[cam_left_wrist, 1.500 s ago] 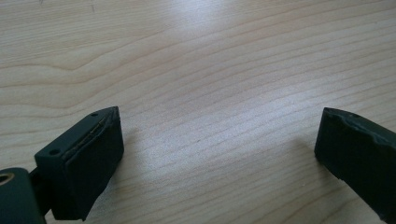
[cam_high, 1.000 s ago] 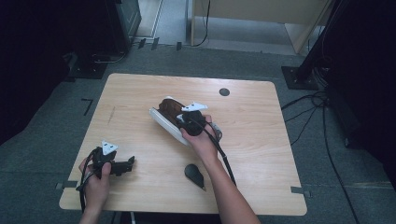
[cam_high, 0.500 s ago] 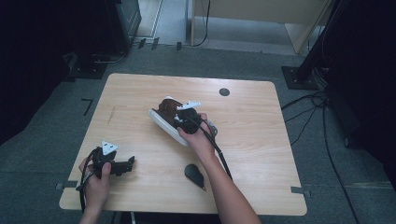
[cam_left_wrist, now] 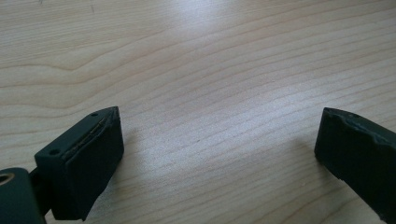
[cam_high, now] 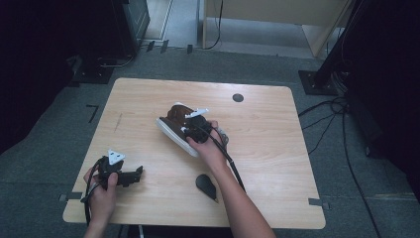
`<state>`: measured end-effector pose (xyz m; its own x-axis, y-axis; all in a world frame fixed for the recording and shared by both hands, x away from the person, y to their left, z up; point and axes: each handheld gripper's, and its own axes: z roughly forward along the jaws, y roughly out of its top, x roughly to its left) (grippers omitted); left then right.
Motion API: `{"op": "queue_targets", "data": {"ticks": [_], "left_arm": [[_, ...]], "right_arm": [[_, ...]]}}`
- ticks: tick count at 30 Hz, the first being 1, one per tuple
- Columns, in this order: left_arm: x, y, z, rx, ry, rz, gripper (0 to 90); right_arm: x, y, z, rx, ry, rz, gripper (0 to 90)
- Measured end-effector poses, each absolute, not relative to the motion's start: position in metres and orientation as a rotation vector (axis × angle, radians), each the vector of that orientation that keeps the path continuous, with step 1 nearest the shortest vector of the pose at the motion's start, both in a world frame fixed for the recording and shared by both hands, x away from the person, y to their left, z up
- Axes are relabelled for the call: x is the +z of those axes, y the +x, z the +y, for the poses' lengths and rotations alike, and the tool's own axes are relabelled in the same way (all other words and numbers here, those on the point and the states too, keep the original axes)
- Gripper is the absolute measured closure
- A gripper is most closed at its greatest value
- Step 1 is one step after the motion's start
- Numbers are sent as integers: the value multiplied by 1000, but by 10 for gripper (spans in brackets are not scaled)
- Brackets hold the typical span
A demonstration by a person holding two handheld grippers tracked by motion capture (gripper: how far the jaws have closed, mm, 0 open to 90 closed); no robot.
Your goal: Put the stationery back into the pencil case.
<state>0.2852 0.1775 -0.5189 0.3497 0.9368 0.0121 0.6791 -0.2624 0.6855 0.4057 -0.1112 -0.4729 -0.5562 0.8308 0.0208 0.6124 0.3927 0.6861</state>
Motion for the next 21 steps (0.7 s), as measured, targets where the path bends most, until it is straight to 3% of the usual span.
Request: {"op": "queue_targets", "data": {"ticks": [21], "left_arm": [[-519,285,178,571,2032,1402,15]], "right_arm": [[-411,345,-148,1280,1124,2123,561]]}}
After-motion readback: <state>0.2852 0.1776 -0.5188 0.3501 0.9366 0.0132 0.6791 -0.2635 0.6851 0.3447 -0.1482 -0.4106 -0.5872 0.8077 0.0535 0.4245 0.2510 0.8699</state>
